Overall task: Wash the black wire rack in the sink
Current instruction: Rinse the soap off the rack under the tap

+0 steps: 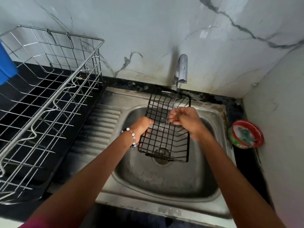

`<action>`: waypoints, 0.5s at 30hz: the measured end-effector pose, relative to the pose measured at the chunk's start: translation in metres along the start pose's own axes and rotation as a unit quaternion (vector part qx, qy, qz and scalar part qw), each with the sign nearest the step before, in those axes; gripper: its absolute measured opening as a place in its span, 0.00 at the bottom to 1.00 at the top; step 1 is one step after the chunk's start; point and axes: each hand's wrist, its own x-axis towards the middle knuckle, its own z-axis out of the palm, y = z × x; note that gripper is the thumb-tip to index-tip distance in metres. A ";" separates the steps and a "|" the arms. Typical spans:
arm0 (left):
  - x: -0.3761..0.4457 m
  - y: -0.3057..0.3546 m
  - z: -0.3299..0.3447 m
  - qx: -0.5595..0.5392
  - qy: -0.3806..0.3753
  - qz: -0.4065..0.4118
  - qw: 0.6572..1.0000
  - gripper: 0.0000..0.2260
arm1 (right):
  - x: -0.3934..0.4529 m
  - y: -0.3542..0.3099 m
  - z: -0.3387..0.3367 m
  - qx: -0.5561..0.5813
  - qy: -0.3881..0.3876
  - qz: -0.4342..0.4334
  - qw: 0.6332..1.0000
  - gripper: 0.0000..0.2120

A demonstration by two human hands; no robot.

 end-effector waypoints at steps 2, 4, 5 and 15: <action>-0.001 -0.009 -0.006 0.038 -0.022 -0.012 0.999 0.11 | -0.001 0.001 -0.007 -0.144 0.077 -0.094 0.982 0.08; -0.002 -0.016 -0.010 0.061 -0.040 -0.031 0.997 0.11 | 0.002 0.008 -0.015 -0.228 0.157 -0.111 0.954 0.13; -0.002 -0.019 -0.012 0.064 -0.050 -0.043 0.996 0.09 | 0.006 0.016 -0.020 -0.239 0.175 -0.097 0.950 0.17; 0.010 -0.009 -0.035 0.080 -0.144 -0.042 0.986 0.05 | 0.023 0.058 -0.031 -0.070 0.093 0.062 0.991 0.22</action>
